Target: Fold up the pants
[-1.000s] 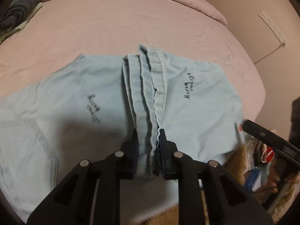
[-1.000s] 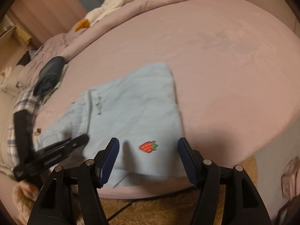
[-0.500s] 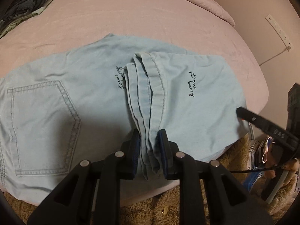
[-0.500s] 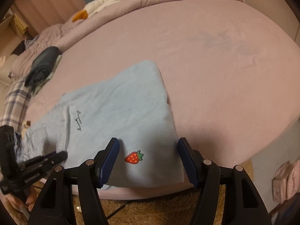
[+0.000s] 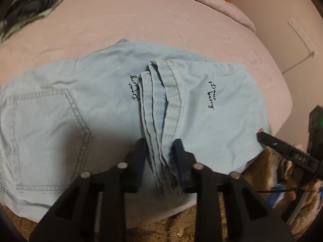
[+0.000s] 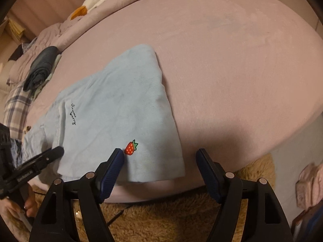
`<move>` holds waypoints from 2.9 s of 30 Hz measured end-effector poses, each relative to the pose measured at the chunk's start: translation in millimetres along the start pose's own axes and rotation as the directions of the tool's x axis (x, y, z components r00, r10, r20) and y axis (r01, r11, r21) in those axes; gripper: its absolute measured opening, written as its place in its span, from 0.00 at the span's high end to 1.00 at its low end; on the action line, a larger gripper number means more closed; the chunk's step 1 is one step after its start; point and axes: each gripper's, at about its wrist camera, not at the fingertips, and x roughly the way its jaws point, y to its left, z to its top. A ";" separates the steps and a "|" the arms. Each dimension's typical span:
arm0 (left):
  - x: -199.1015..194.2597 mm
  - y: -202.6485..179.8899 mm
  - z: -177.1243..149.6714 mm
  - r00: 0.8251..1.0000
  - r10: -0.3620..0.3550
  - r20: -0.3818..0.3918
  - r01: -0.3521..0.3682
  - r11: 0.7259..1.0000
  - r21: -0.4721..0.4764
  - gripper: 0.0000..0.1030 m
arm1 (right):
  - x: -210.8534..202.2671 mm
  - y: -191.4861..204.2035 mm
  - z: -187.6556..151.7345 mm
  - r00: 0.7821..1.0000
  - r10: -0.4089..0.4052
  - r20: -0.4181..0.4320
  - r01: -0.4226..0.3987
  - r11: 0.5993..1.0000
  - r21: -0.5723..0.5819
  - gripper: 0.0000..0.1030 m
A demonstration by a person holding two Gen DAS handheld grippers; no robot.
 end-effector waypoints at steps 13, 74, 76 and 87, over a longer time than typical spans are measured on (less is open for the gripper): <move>-5.4 6.5 -3.9 1.000 -0.021 -0.001 0.021 0.999 -0.028 0.83 | 5.8 3.9 0.0 0.999 -0.048 0.006 0.048 0.999 -0.024 0.76; -100.9 196.4 -68.7 0.953 0.195 0.230 -0.008 0.779 -0.628 0.27 | 12.3 144.4 33.6 0.996 0.036 0.080 -0.009 0.952 -0.307 0.22; -98.1 199.5 -66.1 0.952 0.188 0.243 0.005 0.780 -0.625 0.27 | 13.0 144.2 33.1 0.996 0.035 0.078 -0.010 0.951 -0.308 0.22; -95.4 200.8 -62.2 0.946 0.228 0.233 -0.041 0.792 -0.610 0.45 | 17.0 139.0 30.9 0.998 0.042 0.051 -0.026 0.958 -0.287 0.22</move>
